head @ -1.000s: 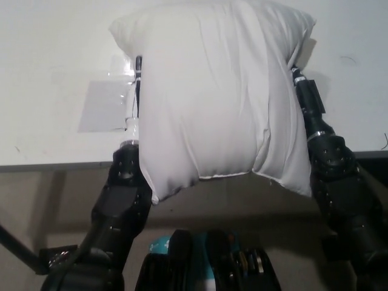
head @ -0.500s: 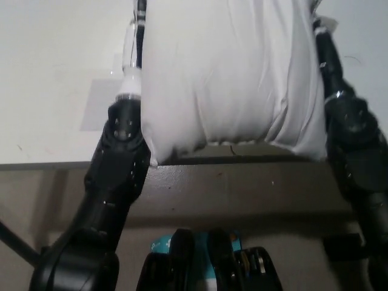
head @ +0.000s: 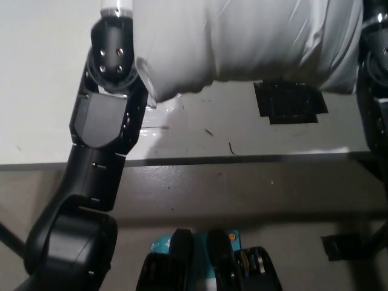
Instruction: The robot uses both hands to lift the pillow and then drops it on the table
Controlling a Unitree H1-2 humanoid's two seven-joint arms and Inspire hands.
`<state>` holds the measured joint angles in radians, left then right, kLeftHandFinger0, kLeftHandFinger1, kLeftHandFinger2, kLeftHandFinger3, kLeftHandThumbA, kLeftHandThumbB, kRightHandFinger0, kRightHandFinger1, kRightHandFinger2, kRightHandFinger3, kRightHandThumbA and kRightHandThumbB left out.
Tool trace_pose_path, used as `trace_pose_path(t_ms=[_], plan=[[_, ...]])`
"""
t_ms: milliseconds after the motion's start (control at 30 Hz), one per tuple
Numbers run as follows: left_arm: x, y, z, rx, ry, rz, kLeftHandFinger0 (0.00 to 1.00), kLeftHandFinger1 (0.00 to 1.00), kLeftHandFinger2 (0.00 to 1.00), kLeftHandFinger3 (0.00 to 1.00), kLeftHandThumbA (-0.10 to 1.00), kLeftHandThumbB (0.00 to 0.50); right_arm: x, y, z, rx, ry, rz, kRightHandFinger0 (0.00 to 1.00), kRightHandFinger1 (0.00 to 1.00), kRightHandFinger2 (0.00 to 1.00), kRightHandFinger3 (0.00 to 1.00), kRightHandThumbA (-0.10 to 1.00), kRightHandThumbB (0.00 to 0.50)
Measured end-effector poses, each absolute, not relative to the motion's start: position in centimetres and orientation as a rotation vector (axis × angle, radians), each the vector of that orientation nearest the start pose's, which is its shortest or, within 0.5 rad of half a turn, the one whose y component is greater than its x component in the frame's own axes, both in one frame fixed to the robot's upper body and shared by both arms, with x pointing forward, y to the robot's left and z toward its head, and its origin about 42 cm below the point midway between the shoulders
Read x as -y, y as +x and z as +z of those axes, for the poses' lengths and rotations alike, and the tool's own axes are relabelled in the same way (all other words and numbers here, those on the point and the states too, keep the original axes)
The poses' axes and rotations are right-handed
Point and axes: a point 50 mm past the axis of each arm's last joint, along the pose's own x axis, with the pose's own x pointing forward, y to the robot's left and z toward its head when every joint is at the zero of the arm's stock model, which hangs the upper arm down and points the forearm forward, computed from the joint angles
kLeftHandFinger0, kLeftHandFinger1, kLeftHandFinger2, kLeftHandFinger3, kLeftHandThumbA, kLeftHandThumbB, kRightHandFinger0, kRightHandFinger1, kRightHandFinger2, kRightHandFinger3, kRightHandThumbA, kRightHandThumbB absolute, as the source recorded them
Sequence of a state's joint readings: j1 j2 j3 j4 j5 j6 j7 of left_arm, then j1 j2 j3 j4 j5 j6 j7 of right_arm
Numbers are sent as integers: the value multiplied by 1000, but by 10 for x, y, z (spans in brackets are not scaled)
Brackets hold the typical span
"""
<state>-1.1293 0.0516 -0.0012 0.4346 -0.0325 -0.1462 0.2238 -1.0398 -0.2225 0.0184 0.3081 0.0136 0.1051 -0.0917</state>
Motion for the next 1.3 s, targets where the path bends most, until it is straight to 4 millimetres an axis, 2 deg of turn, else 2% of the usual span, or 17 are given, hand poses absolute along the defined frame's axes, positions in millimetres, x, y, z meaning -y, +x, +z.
trace_pose_path(t_ms=[167, 200, 333, 400, 433, 500, 567, 633, 700, 733, 900, 1000, 1033, 1067, 1100, 1167, 1300], plan=[[-115, 505, 475, 846, -41, -53, 1000, 1000, 1000, 1000, 1000, 285, 184, 502, 466, 684, -198, 40, 1000, 1000, 1000, 1000, 1000, 429], [-114, 505, 476, 848, -41, -54, 1000, 1000, 1000, 1000, 1000, 255, 183, 501, 468, 689, -201, 39, 1000, 1000, 1000, 1000, 1000, 426], [-114, 506, 475, 841, -40, -52, 1000, 1000, 1000, 1000, 1000, 250, 183, 500, 470, 694, -208, 36, 1000, 1000, 1000, 1000, 1000, 464], [-115, 508, 473, 827, -34, -50, 1000, 1000, 1000, 1000, 1000, 245, 183, 500, 469, 692, -210, 35, 1000, 1000, 1000, 1000, 1000, 451], [-115, 508, 473, 825, -33, -49, 1000, 1000, 1000, 1000, 1000, 234, 183, 500, 469, 691, -211, 34, 1000, 1000, 1000, 1000, 1000, 441], [-115, 510, 471, 806, -30, -41, 1000, 1000, 1000, 1000, 1000, 225, 183, 502, 467, 682, -213, 32, 1000, 1000, 1000, 1000, 1000, 349], [-116, 516, 463, 773, -23, -29, 1000, 1000, 1000, 1000, 1000, 226, 183, 507, 461, 656, -220, 28, 1000, 1000, 1000, 1000, 1000, 339], [-117, 522, 452, 735, -16, -20, 1000, 1000, 1000, 1000, 1000, 201, 184, 512, 452, 623, -229, 24, 1000, 1000, 1000, 1000, 1000, 290], [-118, 531, 430, 672, 0, -10, 1000, 1000, 1000, 1000, 1000, 188, 184, 522, 433, 563, -241, 23, 1000, 1000, 1000, 1000, 1000, 328], [-119, 537, 412, 623, 9, -5, 1000, 1000, 1000, 1000, 1000, 181, 184, 530, 415, 509, -253, 23, 1000, 1000, 1000, 1000, 1000, 295], [-126, 548, 325, 403, 49, 15, 1000, 1000, 1000, 1000, 1000, 141, 184, 546, 328, 272, -286, 29, 1000, 1000, 1000, 1000, 1000, 301], [-134, 545, 262, 258, 88, 30, 1000, 1000, 1000, 1000, 1000, 166, 183, 543, 258, 95, -304, 42, 1000, 1000, 1000, 1000, 1000, 288], [-137, 541, 242, 213, 100, 36, 1000, 1000, 1000, 1000, 1000, 171, 182, 539, 235, 41, -306, 47, 1000, 1000, 1000, 1000, 1000, 325], [-137, 541, 242, 213, 100, 36, 1000, 1000, 1000, 1000, 1000, 159, 182, 539, 235, 41, -306, 47, 1000, 1000, 1000, 1000, 1000, 334], [-140, 535, 217, 160, 110, 42, 1000, 1000, 1000, 1000, 1000, 170, 182, 534, 214, -4, -306, 48, 1000, 1000, 1000, 1000, 1000, 321], [-149, 524, 179, 89, 125, 56, 1000, 1000, 1000, 1000, 1000, 180, 185, 532, 199, -16, -312, 44, 1000, 1000, 1000, 1000, 1000, 296], [-152, 515, 156, 87, 140, 59, 1000, 1000, 1000, 1000, 1000, 159, 184, 531, 184, -9, -317, 49, 1000, 1000, 1000, 1000, 1000, 279]])
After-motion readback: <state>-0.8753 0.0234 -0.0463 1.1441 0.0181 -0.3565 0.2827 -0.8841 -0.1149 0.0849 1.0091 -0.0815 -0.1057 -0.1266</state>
